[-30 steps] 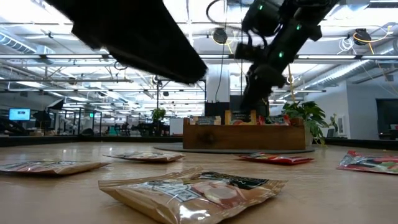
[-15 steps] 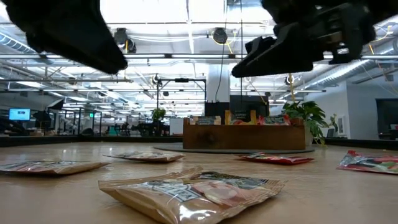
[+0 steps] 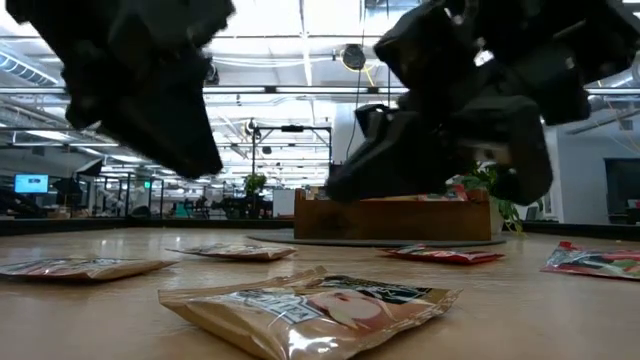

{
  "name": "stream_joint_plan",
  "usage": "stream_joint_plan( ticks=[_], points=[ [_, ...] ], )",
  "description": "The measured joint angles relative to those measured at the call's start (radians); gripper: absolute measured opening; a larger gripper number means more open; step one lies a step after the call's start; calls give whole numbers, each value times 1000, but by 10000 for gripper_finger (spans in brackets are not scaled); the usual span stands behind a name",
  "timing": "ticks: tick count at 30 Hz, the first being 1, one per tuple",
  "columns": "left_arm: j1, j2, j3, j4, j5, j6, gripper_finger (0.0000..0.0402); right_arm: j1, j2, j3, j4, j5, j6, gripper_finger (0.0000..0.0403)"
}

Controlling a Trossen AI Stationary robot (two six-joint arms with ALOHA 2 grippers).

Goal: Pick & Place Tea
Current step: Put the brown tea bag into the left section of the wooden organizer

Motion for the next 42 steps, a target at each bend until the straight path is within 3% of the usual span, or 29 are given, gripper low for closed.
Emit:
stream_joint_plan(
  ticks=[9, 13, 18, 30, 42],
  points=[
    [27, 35, -8, -13, 45, 1, 143, -55, 74, 80, -17, -108, -17, 3],
    [27, 35, -11, -18, 54, -3, 163, -67, 85, 102, -4, -189, -18, 1],
    [31, 35, -12, -58, 50, -12, 185, -69, 84, 108, -23, -212, -18, 1],
    [8, 36, -13, -88, 67, -65, 160, -89, 169, 146, 52, -244, -18, 0],
    [14, 36, -13, -87, 70, -105, 247, -118, 245, 224, -73, -239, 33, 0]
  ],
)
